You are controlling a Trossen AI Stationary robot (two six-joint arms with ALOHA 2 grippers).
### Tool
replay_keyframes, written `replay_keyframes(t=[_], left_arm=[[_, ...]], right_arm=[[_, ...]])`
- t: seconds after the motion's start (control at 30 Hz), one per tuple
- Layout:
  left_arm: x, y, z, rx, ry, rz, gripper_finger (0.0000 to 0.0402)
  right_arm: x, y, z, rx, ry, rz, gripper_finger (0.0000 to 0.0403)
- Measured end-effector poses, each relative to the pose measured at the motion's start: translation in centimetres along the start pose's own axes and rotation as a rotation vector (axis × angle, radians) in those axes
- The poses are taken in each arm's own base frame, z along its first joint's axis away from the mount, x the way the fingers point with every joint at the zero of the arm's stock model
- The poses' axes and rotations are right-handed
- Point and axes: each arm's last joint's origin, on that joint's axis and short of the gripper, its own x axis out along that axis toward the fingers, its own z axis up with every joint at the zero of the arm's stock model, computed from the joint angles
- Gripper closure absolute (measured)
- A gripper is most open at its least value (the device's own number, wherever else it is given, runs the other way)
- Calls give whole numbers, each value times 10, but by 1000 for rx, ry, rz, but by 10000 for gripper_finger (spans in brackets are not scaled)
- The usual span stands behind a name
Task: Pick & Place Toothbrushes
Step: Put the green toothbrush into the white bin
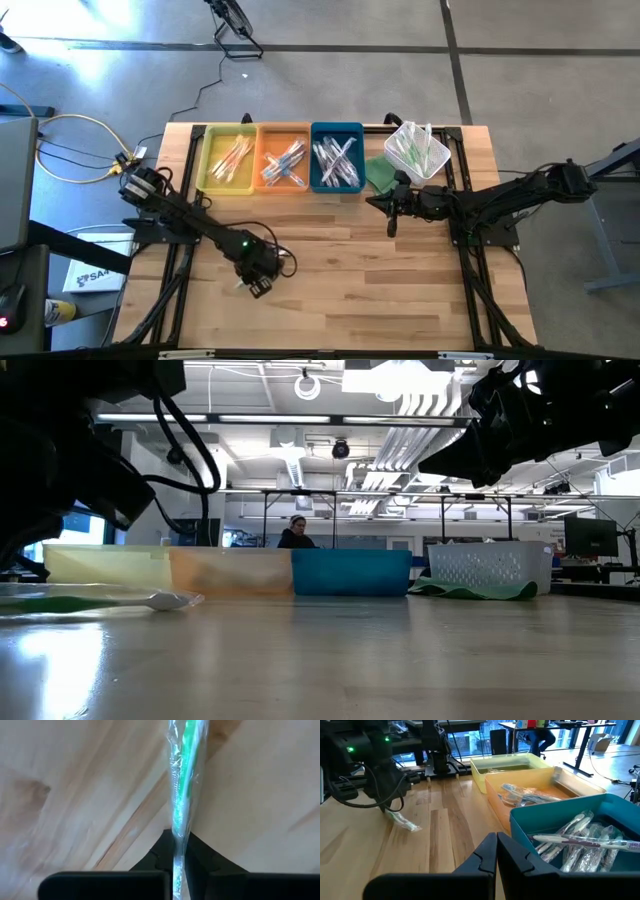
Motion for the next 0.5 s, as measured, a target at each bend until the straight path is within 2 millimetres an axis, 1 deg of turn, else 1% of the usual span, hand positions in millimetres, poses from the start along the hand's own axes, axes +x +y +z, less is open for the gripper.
replay_keyframes(t=[0.1, 0.23, 0.33, 0.5], left_arm=[[-5, 2, 8, 74, -20, -35, 389], [-18, 8, 22, 185, -77, -82, 389], [-28, 14, 37, 276, -139, -120, 389], [-40, 30, 64, 420, -218, -166, 389]], right_arm=[[0, 0, 0, 0, 0, 0, 399], [0, 0, 0, 0, 1, 0, 399], [0, 0, 0, 0, 3, 2, 399], [0, 0, 0, 0, 5, 4, 399]])
